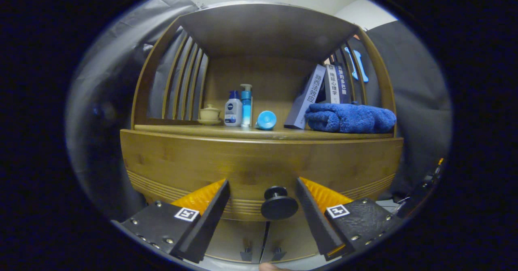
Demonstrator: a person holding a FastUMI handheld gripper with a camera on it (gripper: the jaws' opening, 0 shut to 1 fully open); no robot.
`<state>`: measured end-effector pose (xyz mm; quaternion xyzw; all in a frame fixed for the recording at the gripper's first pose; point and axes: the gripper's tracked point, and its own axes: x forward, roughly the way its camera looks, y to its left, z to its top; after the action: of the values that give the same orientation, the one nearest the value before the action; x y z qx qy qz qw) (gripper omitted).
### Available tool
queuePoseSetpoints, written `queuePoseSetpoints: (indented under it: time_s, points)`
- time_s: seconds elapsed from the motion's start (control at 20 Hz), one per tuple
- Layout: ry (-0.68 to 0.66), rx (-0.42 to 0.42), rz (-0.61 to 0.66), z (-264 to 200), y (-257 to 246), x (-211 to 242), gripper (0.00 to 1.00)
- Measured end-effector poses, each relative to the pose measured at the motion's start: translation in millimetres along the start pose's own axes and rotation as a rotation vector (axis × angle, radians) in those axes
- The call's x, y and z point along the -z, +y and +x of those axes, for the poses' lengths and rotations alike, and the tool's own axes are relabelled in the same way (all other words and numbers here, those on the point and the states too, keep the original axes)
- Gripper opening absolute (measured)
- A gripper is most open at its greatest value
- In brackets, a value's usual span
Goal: Pull open the drawer, take out the items inside it, and place them on the countertop above the cabinet.
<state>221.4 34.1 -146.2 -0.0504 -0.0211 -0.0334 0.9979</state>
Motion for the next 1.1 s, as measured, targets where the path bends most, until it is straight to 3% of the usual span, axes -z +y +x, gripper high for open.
queuePoseSetpoints:
  time_s: [0.3,0.65,0.95,1.1]
  points:
    - [-0.019,0.008,-0.015,10.8,4.5,-2.8,0.99]
    - [0.061,0.012,-0.068,4.8,8.7,0.3,0.99]
    - [0.077,-0.003,0.041,-35.1,7.0,-12.4,0.99]
    - [0.076,-0.006,0.031,-62.1,8.3,-28.5,0.99]
